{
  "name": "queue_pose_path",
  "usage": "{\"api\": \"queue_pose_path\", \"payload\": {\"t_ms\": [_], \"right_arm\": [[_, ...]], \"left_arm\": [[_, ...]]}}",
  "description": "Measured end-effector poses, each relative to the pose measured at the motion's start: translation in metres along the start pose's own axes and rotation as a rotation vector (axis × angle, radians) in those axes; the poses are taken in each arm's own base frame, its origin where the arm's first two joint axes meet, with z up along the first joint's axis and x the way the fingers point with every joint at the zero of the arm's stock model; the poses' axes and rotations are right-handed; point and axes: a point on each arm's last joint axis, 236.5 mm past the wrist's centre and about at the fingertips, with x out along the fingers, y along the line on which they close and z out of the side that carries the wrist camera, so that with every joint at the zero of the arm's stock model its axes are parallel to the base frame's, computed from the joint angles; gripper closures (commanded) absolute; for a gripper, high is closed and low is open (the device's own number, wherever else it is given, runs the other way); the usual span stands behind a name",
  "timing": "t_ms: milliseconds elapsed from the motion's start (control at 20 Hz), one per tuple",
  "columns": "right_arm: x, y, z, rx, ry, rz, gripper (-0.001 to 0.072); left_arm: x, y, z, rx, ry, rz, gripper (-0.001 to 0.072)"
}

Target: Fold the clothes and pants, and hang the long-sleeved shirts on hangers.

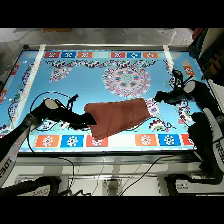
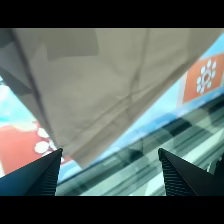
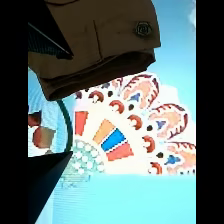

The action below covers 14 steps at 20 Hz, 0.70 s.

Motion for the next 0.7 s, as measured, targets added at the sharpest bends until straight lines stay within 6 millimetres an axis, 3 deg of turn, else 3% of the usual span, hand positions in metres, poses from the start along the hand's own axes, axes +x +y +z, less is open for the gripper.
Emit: {"api": "queue_pose_path", "payload": {"t_ms": [150, 350, 550, 700], "right_arm": [[0.018, -0.003, -0.01, 0.04, 0.105, 0.182, 0.0083], [0.045, 0.014, -0.024, 0.048, 0.191, 0.369, 0.0081], [0.071, 0.035, -0.037, -0.024, 0.234, 0.436, 0.0079], [0.088, 0.035, -0.035, -0.068, 0.216, 0.391, 0.0083]], "left_arm": [[-0.01, 0.009, 0.008, -0.018, -0.031, 0.001, 0.0004], [-0.015, 0.015, 0.017, -0.027, -0.071, 0.008, 0.0004], [-0.016, 0.021, 0.03, -0.032, -0.123, 0.023, 0.0004], [-0.014, 0.024, 0.034, -0.038, -0.135, 0.029, 0.0004]]}}
